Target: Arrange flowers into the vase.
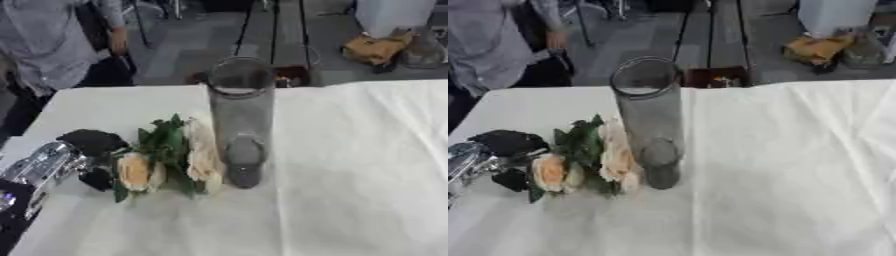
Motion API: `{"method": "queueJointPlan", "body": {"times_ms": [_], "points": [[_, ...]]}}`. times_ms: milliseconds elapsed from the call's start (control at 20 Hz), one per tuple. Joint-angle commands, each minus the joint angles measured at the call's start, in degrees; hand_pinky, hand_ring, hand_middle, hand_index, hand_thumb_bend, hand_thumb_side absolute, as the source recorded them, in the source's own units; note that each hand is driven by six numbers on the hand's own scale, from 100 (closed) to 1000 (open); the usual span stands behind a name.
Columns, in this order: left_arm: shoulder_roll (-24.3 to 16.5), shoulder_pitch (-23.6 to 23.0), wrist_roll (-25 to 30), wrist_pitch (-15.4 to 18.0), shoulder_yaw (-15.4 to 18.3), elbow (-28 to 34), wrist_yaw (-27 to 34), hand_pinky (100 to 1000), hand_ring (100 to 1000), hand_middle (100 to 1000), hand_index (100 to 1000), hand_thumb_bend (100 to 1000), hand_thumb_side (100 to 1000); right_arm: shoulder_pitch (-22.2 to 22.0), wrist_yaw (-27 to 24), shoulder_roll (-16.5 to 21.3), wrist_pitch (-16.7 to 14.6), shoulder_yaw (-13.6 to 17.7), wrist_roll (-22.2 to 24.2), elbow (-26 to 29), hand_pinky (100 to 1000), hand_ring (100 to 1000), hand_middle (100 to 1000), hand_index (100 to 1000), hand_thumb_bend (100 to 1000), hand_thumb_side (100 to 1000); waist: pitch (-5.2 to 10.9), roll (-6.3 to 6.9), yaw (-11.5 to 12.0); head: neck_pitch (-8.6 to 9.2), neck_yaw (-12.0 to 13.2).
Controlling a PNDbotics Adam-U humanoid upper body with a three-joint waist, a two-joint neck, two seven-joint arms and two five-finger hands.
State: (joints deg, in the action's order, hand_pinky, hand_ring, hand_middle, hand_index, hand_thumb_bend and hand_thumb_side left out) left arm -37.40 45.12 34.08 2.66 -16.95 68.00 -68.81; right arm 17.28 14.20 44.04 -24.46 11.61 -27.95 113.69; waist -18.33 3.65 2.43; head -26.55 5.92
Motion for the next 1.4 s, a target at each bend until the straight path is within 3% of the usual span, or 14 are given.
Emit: {"method": "queueJointPlan", "body": {"times_ms": [50,300,500,650,950,1250,1400], "points": [[-0.96,1.35,0.18,-0.28,1.24,-0.58,0.18,823,887,891,1000,172,594,0.67,-0.54,1.01,-0.15,0.34,0.29,0.91,888,1000,846,899,100,1000,0.92,-0.28,-0.1,0.94,0.26],[-0.58,1.5,-0.42,-1.06,1.71,-1.82,1.17,724,817,814,944,122,588,0.58,-0.44,0.94,-0.21,0.34,0.32,0.91,888,1000,845,899,100,1000,0.8,-0.35,-0.21,1.13,0.33],[-0.41,1.42,-0.84,-1.55,1.84,-2.53,2.02,700,801,823,944,114,590,0.49,-0.37,0.89,-0.23,0.34,0.35,0.91,888,1000,844,898,100,1000,0.67,-0.43,-0.27,1.41,0.35],[-0.37,1.22,-0.86,-1.53,1.93,-2.7,2.9,727,831,899,1000,137,597,0.38,-0.31,0.86,-0.2,0.38,0.34,0.91,888,1000,844,898,100,1000,0.64,-0.5,-0.25,1.42,0.3],[-0.64,0.77,0.09,-2.65,2.01,-2.33,4.84,787,888,948,1000,206,640,0.15,-0.22,0.83,-0.16,0.34,0.39,0.91,888,1000,842,897,100,1000,0.68,-0.51,-0.07,1.23,0.23],[-0.46,0.85,1.11,-5.08,1.9,-2.76,5.21,792,886,917,1000,265,694,0.15,-0.26,0.83,-0.28,0.32,0.43,0.91,889,1000,841,897,100,1000,0.62,-0.52,-0.1,1.41,0.28],[-0.34,0.94,1.33,-5.95,1.96,-3.14,5.17,746,844,858,980,237,703,0.12,-0.25,0.82,-0.32,0.35,0.41,0.91,889,1000,841,897,100,1000,0.56,-0.54,-0.18,1.49,0.29]]}}
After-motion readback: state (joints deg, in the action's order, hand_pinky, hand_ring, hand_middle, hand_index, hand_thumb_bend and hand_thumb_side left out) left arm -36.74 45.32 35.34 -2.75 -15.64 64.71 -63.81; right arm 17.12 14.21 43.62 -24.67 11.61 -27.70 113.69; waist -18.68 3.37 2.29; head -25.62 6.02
